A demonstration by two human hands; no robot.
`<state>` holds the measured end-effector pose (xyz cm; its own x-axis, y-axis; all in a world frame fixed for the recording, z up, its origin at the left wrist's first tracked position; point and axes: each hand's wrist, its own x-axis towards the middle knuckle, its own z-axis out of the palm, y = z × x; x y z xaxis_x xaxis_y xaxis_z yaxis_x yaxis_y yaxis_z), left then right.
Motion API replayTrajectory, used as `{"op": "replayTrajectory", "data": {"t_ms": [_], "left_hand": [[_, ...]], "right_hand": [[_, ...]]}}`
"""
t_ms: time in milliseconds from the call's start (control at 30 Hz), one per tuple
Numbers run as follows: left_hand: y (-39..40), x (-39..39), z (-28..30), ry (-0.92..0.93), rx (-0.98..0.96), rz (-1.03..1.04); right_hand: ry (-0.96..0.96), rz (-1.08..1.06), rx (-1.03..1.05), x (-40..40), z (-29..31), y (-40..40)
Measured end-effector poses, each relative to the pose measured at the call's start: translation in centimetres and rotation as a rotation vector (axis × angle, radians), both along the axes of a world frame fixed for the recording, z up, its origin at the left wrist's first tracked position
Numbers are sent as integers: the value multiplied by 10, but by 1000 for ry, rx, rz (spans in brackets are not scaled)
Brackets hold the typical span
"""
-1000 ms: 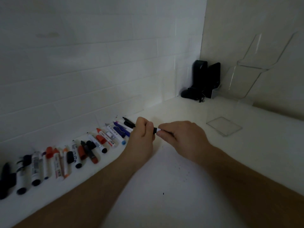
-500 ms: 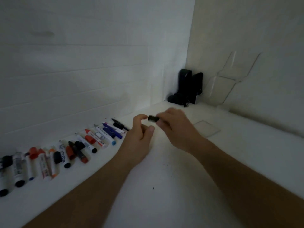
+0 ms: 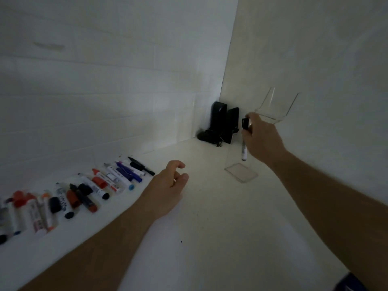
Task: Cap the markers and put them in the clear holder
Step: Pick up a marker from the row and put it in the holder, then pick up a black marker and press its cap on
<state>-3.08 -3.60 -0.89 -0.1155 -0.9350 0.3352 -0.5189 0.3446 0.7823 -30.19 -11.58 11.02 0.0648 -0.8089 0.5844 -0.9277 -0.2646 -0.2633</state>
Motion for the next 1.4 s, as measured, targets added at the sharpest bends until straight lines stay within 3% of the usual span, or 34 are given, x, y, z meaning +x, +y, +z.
{"op": "replayTrajectory", "data": {"t_ms": [167, 500, 633, 700, 833, 967, 1067, 1267, 1400], "left_hand": [[1, 0, 2, -27, 23, 5], [1, -2, 1, -75, 17, 16], [1, -3, 1, -111, 8, 42], [2, 0, 3, -207, -35, 104], [1, 21, 13, -598, -211, 264], [-1, 56, 32, -604, -244, 479], [-4, 82, 35, -542, -250, 650], [-8, 88, 27, -594, -129, 722], [-9, 85, 26, -590, -93, 732]], "right_hand": [[182, -45, 71, 3, -15, -9], [203, -105, 41, 4, -25, -12], [202, -99, -156, 17, -25, 2], [236, 40, -254, 38, -33, 15], [-28, 403, 70, 99, -72, 22], [-78, 524, 331, 155, -103, 5], [-9, 590, 347, 184, -112, -4], [295, 426, 303, 192, -105, -9], [333, 306, 425, 165, -88, 4]]}}
